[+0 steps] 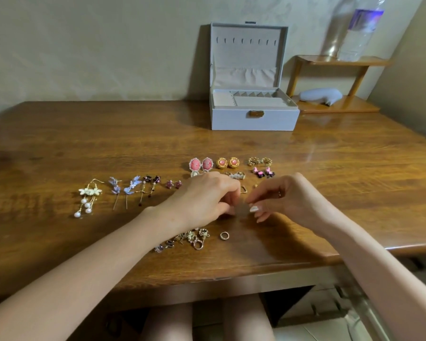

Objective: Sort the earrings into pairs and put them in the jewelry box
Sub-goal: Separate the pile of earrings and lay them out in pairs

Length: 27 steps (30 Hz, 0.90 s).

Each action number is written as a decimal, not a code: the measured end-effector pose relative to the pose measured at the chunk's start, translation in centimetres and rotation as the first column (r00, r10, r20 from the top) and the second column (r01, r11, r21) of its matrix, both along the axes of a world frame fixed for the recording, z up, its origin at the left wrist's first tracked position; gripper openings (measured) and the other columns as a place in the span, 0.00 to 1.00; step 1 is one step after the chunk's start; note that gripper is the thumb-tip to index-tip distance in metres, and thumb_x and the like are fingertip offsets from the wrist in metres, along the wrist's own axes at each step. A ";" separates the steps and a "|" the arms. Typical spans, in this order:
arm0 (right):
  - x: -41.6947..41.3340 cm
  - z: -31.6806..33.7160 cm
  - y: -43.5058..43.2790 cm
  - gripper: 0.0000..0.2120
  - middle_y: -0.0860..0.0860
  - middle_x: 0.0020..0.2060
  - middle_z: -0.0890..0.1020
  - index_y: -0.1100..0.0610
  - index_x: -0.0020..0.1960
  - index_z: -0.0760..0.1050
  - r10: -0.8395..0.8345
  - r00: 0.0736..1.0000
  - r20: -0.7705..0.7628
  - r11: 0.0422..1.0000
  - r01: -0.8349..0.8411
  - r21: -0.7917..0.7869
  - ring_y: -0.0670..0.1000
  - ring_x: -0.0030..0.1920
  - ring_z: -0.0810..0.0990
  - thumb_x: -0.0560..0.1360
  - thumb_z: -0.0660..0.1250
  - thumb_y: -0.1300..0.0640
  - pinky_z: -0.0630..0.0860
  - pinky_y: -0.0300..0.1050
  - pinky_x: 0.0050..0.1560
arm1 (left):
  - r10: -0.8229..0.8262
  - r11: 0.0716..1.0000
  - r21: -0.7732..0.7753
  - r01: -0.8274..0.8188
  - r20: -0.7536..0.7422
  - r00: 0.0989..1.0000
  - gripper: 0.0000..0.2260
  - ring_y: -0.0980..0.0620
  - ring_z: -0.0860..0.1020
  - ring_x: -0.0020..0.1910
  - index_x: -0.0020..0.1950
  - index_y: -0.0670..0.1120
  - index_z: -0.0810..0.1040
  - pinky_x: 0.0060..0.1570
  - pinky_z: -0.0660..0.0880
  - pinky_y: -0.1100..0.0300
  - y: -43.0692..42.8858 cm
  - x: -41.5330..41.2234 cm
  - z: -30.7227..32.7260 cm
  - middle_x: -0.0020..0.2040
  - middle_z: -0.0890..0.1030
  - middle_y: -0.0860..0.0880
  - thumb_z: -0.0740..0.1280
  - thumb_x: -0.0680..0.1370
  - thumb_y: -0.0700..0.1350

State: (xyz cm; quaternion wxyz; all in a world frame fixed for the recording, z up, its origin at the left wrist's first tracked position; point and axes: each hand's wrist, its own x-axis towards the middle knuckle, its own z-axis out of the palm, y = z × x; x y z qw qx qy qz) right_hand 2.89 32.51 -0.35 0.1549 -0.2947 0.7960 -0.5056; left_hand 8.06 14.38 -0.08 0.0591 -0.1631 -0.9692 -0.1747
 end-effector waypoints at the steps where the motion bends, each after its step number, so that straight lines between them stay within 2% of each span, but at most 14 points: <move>1: 0.0 0.0 -0.1 0.08 0.52 0.31 0.83 0.58 0.38 0.82 0.001 0.999 -0.033 1.000 0.000 0.021 0.47 0.31 0.82 0.66 0.73 0.70 0.79 0.37 0.35 | 0.000 1.000 -0.028 0.000 -0.006 1.000 0.03 0.57 0.68 0.45 0.45 0.49 0.77 0.44 0.68 0.58 0.1 -0.1 -0.1 0.42 0.73 0.57 0.70 0.74 0.44; 3: 0.0 -0.1 -0.2 0.08 0.47 0.31 0.82 0.57 0.38 0.83 0.013 0.995 -0.099 0.997 -0.006 0.073 0.43 0.31 0.80 0.66 0.73 0.69 0.77 0.35 0.35 | 0.005 0.999 -0.054 -0.005 -0.005 1.000 0.03 0.55 0.69 0.47 0.46 0.48 0.77 0.45 0.68 0.57 0.1 -0.3 -0.4 0.43 0.73 0.55 0.69 0.74 0.44; 6: 0.1 -0.4 -0.5 0.08 0.48 0.34 0.83 0.53 0.39 0.84 0.043 0.978 -0.206 0.984 -0.005 0.180 0.45 0.34 0.80 0.66 0.75 0.65 0.78 0.38 0.40 | 0.012 0.999 -0.040 -0.010 0.048 0.999 0.04 0.57 0.68 0.46 0.46 0.49 0.77 0.46 0.68 0.58 0.0 -0.4 -0.4 0.43 0.72 0.56 0.70 0.73 0.44; 8: 0.1 -0.5 -0.8 0.08 0.45 0.37 0.83 0.51 0.40 0.84 0.079 0.959 -0.273 0.967 -0.007 0.256 0.43 0.38 0.80 0.66 0.75 0.63 0.76 0.33 0.44 | 0.015 1.000 -0.003 -0.015 0.084 0.996 0.05 0.58 0.69 0.45 0.45 0.50 0.77 0.45 0.68 0.60 0.0 -0.4 -0.2 0.42 0.73 0.57 0.71 0.72 0.43; 10: 0.2 -0.5 -1.1 0.07 0.42 0.38 0.80 0.50 0.41 0.83 0.106 0.950 -0.292 0.954 -0.015 0.298 0.41 0.39 0.78 0.67 0.75 0.62 0.71 0.28 0.42 | 0.032 0.999 0.035 -0.037 0.119 0.992 0.08 0.59 0.71 0.44 0.43 0.52 0.75 0.43 0.68 0.61 0.1 -0.4 -0.1 0.40 0.73 0.59 0.72 0.72 0.42; 12: 0.2 -0.5 -1.3 0.07 0.41 0.37 0.78 0.50 0.41 0.83 0.107 0.949 -0.296 0.946 -0.006 0.323 0.39 0.38 0.75 0.68 0.75 0.62 0.69 0.27 0.40 | 0.046 0.997 0.054 -0.054 0.141 0.989 0.10 0.58 0.73 0.43 0.42 0.53 0.72 0.44 0.71 0.59 0.2 -0.4 -0.1 0.40 0.75 0.59 0.72 0.71 0.42; 17: -0.2 -0.6 -1.6 0.10 0.42 0.32 0.78 0.50 0.39 0.78 0.068 0.958 -0.278 0.951 0.022 0.309 0.36 0.32 0.73 0.66 0.75 0.63 0.69 0.29 0.35 | 0.071 0.994 0.074 -0.085 0.180 0.981 0.13 0.64 0.71 0.33 0.44 0.52 0.69 0.43 0.74 0.56 0.2 -0.4 0.0 0.41 0.77 0.57 0.74 0.71 0.44; 21: -0.4 -0.7 -1.5 0.11 0.44 0.34 0.80 0.48 0.38 0.77 0.050 0.956 -0.287 0.950 0.043 0.308 0.37 0.33 0.74 0.66 0.75 0.63 0.70 0.29 0.36 | 0.076 0.995 0.044 -0.084 0.153 0.985 0.11 0.57 0.70 0.43 0.46 0.51 0.70 0.42 0.68 0.58 0.3 -0.2 0.1 0.39 0.71 0.60 0.72 0.72 0.45; 23: -0.3 -0.7 -1.5 0.14 0.42 0.33 0.79 0.47 0.37 0.75 0.041 0.951 -0.305 0.957 0.050 0.285 0.37 0.34 0.74 0.66 0.75 0.64 0.70 0.28 0.37 | 0.092 0.993 0.063 -0.102 0.145 0.985 0.12 0.58 0.69 0.42 0.52 0.49 0.71 0.41 0.64 0.61 0.4 -0.2 0.0 0.42 0.70 0.59 0.72 0.73 0.45; 25: -0.2 -0.7 -1.6 0.18 0.41 0.34 0.79 0.46 0.36 0.72 0.037 0.950 -0.309 0.968 0.042 0.246 0.38 0.36 0.75 0.65 0.75 0.66 0.70 0.28 0.38 | 0.106 0.989 0.089 -0.121 0.155 0.982 0.15 0.60 0.70 0.35 0.57 0.49 0.69 0.41 0.66 0.60 0.4 -0.2 0.0 0.43 0.72 0.57 0.70 0.74 0.44; 27: -0.2 -0.8 -1.6 0.19 0.43 0.35 0.79 0.46 0.37 0.71 0.035 0.956 -0.291 0.976 0.030 0.216 0.40 0.36 0.77 0.65 0.75 0.67 0.72 0.30 0.39 | 0.110 0.988 0.093 -0.127 0.162 0.981 0.15 0.62 0.70 0.33 0.58 0.49 0.68 0.41 0.72 0.56 0.4 -0.2 -0.1 0.44 0.77 0.53 0.69 0.75 0.41</move>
